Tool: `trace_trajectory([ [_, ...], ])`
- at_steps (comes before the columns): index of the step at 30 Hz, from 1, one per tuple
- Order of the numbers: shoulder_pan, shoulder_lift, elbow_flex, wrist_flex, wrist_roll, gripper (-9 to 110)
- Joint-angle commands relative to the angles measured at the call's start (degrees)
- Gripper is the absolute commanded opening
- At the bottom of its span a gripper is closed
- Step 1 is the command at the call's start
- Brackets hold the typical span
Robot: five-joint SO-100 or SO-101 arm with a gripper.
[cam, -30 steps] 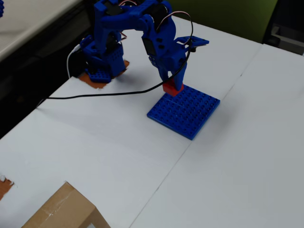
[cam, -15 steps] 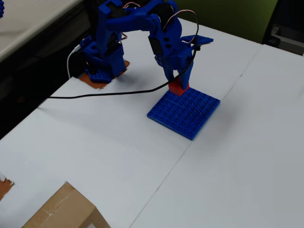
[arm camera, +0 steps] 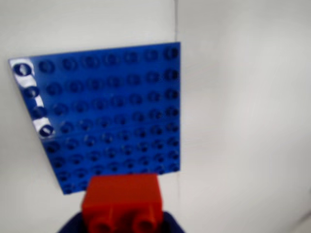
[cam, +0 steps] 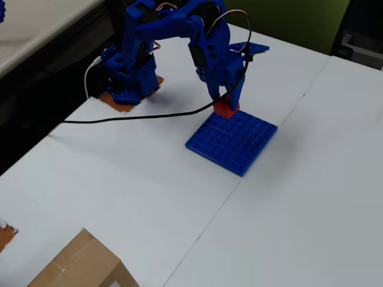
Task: Pick up the 2x2 red block and go up the 8x8 blue block.
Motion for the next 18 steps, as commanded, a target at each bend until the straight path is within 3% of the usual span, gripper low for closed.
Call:
trace_trajectory([
  [1,-0.6,0.6,-2.6,0.2,-4.2,0],
  [18,-0.5,0.4,-2.6,0.0,-5.4,0],
])
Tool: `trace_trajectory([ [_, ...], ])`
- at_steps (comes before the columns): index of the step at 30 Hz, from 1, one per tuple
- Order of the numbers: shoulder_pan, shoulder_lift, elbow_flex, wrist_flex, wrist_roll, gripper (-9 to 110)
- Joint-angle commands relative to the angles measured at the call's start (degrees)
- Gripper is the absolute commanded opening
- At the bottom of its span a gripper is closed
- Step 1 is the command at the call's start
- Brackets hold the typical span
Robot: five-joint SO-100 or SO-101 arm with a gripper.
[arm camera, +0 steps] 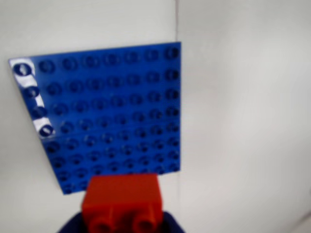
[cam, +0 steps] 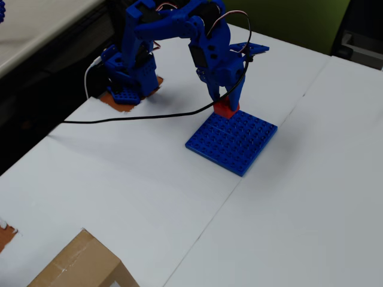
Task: Pick up the 2x2 red block and go up the 8x8 blue block.
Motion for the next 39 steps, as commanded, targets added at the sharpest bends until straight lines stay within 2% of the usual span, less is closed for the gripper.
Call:
trace_trajectory([
  [1,-0.5,0.4,-2.6,0.0,-5.5,0],
  [39,-0.4,-0.4,-3.8,0.0,-7.3,1],
])
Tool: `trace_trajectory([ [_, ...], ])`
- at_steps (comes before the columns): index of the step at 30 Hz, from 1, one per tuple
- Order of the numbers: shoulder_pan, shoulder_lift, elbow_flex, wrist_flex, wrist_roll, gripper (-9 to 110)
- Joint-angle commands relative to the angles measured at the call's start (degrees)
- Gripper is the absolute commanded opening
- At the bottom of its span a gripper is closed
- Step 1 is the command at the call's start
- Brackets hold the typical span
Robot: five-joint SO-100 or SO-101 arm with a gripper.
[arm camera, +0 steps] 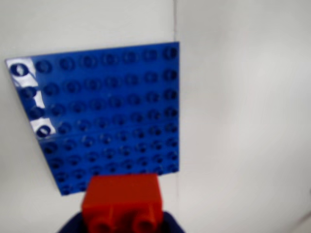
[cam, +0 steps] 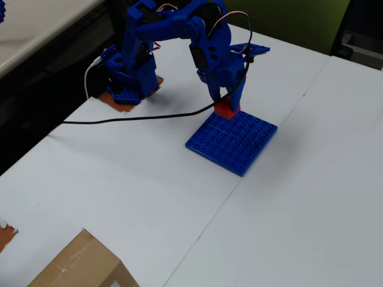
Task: Pick up the 2x2 red block and go up the 8x8 blue block.
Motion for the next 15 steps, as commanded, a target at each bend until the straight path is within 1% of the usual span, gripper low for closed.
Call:
trace_trajectory([
  [1,-0.4,0.4,-2.7,0.0,-7.3,1],
  [15,-0.4,0.3,-3.1,0.3,-7.8,1],
])
